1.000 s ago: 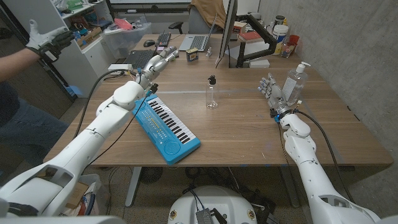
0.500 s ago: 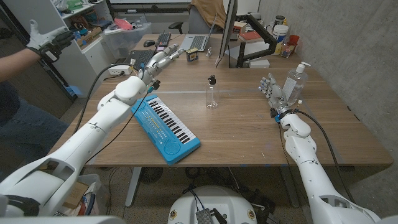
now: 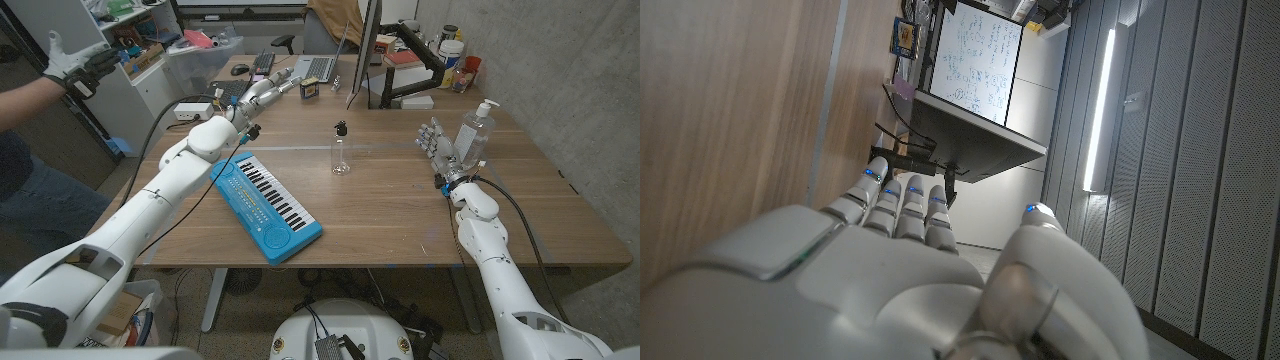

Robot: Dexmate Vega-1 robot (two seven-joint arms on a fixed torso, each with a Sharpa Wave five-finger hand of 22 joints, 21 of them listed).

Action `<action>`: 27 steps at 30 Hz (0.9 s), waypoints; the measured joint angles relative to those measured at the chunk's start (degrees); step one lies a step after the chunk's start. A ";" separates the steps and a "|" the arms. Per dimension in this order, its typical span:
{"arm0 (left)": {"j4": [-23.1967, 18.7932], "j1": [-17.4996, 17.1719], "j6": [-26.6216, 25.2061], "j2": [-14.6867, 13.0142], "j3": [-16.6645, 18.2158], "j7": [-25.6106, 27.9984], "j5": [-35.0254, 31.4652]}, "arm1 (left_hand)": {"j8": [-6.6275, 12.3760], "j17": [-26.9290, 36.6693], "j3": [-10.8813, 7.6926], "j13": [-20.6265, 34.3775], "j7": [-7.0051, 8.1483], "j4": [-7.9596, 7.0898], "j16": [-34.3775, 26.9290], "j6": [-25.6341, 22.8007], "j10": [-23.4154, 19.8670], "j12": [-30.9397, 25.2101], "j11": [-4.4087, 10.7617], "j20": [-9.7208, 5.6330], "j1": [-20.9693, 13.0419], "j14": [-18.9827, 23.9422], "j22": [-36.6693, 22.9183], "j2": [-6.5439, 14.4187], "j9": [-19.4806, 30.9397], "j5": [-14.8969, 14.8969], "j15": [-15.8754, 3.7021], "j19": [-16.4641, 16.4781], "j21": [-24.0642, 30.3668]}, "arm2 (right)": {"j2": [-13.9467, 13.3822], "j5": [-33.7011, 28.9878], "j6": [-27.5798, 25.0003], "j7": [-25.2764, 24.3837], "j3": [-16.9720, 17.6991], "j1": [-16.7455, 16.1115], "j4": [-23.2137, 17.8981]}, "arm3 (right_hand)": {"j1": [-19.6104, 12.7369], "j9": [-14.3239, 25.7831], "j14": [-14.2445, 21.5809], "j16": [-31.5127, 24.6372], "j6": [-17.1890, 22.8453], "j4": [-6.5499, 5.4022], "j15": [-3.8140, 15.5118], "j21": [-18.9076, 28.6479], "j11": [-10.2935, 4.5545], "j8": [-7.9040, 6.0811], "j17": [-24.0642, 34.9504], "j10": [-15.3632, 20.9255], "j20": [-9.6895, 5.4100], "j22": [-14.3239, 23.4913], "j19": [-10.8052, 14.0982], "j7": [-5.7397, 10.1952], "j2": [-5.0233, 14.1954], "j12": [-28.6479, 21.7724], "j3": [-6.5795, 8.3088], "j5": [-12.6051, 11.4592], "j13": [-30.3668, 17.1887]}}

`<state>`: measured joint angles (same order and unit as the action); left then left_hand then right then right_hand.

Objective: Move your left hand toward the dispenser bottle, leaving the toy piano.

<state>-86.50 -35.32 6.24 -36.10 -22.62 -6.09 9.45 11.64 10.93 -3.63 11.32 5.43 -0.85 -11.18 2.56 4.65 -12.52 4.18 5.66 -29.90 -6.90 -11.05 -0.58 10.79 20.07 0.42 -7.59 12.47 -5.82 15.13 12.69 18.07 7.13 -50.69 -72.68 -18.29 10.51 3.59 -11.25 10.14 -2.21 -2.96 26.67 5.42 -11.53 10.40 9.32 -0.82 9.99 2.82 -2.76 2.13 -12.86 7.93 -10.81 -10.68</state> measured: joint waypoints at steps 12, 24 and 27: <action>0.44 1.70 0.48 -0.09 -1.26 -1.55 -1.27 | 0.04 0.01 -0.23 0.00 0.22 0.23 0.00 -0.22 0.00 0.00 0.00 0.31 -0.60 0.00 0.00 0.15 0.00 0.00 0.00 -0.31 0.00 | 0.41 -0.20 0.74 -0.05 -0.22 1.05 1.48 | 0.00 0.00 0.31 0.00 0.00 0.24 0.31 -0.40 0.00 0.00 0.00 0.00 -0.01 0.00 0.42 0.00 0.00 0.00 -0.24 0.00 0.00; 0.66 3.19 0.55 -0.31 -2.59 -3.04 -2.63 | 0.04 0.01 0.01 0.00 0.21 0.47 0.00 -0.22 0.00 0.00 0.00 0.30 -1.05 0.00 0.00 0.14 0.00 0.00 0.00 -0.31 0.00 | 0.76 -0.39 1.08 -0.02 -0.33 1.57 2.25 | 0.00 0.00 0.31 0.00 0.00 0.24 0.31 -0.62 -0.31 0.00 0.00 0.31 -0.20 0.00 0.61 0.00 0.00 0.00 -0.24 0.00 0.00; 0.68 3.52 0.55 -0.35 -2.94 -3.35 -2.94 | 0.04 0.01 0.01 0.00 0.21 0.47 0.00 -0.22 0.00 0.00 0.00 0.30 -1.05 0.00 0.00 0.14 0.00 0.00 0.00 -0.31 0.00 | 0.80 -0.41 1.09 -0.01 -0.33 1.57 2.27 | 0.00 0.00 0.31 0.00 0.17 0.24 0.31 -0.62 -0.31 0.00 0.00 0.31 -0.20 0.00 0.61 -0.17 0.00 0.00 -0.24 0.00 0.00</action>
<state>-85.82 -31.79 6.79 -36.46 -25.56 -9.44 6.51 11.68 10.94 -3.62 11.32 5.64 -0.39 -11.17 2.35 4.65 -12.52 4.18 5.96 -30.96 -6.90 -11.05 -0.44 10.79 20.07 0.42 -7.90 12.47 -5.02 14.72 13.78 18.05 6.80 -49.11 -70.40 -18.29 10.51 3.90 -11.25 10.30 -1.97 -2.65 26.05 5.11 -11.53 10.40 9.62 -1.03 9.99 3.44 -2.93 2.13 -12.86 7.69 -10.81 -10.68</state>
